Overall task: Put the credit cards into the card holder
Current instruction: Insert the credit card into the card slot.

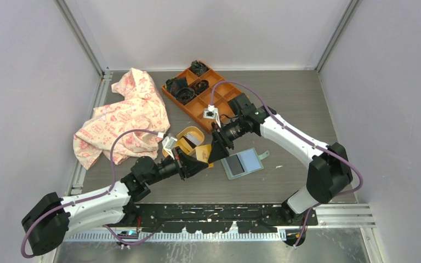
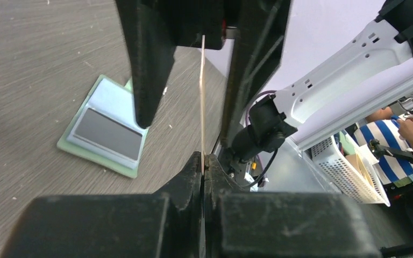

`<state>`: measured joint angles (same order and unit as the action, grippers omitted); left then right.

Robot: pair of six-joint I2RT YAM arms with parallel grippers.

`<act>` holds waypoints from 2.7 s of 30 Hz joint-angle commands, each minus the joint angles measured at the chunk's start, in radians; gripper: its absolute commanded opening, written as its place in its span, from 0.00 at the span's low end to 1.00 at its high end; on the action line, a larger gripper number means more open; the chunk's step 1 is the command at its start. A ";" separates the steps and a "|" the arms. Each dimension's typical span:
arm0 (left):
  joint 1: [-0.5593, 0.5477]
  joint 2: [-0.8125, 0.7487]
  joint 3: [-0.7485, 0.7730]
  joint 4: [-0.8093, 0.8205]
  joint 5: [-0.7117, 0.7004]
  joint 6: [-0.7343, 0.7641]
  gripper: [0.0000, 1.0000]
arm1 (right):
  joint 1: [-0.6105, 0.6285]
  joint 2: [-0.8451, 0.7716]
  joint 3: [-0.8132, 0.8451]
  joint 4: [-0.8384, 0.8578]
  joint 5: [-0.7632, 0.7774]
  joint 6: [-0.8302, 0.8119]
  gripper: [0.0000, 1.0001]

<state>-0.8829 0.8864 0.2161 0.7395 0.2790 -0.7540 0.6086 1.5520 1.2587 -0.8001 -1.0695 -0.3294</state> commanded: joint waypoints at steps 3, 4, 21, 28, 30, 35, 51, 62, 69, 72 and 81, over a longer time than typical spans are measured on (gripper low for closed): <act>-0.032 0.009 0.029 0.150 -0.061 0.000 0.00 | -0.032 -0.106 -0.144 0.561 -0.097 0.484 0.57; -0.035 0.014 0.029 0.158 -0.062 -0.001 0.00 | -0.036 -0.114 -0.155 0.598 -0.102 0.515 0.54; -0.038 -0.081 0.010 0.062 -0.052 -0.043 0.59 | -0.043 -0.090 -0.094 0.360 -0.226 0.274 0.01; 0.008 -0.243 0.085 -0.261 -0.035 -0.009 0.64 | -0.041 -0.062 -0.050 0.165 -0.238 0.077 0.01; 0.025 -0.250 0.106 -0.313 -0.013 -0.004 0.63 | -0.036 -0.062 -0.047 0.141 -0.235 0.048 0.01; 0.052 -0.199 0.149 -0.324 0.071 -0.007 0.55 | -0.011 -0.053 -0.028 0.036 -0.193 -0.072 0.01; 0.079 -0.038 0.221 -0.256 0.307 -0.020 0.00 | 0.049 -0.025 0.014 -0.094 -0.070 -0.224 0.04; 0.079 -0.169 0.065 -0.251 0.093 -0.079 0.00 | -0.054 -0.226 -0.044 -0.101 0.221 -0.378 0.52; 0.078 -0.196 -0.002 -0.213 0.006 -0.144 0.00 | -0.199 -0.358 -0.272 0.147 0.409 -0.457 0.85; 0.077 -0.138 -0.002 -0.152 0.000 -0.178 0.00 | -0.272 -0.330 -0.275 0.212 0.466 -0.389 0.86; 0.063 0.139 0.032 0.053 0.063 -0.257 0.00 | -0.331 -0.236 -0.334 0.333 0.743 -0.427 0.66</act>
<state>-0.8040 0.9524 0.2070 0.6151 0.3164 -0.9710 0.2817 1.2968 0.9459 -0.5808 -0.4919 -0.7322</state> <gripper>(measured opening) 0.009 0.711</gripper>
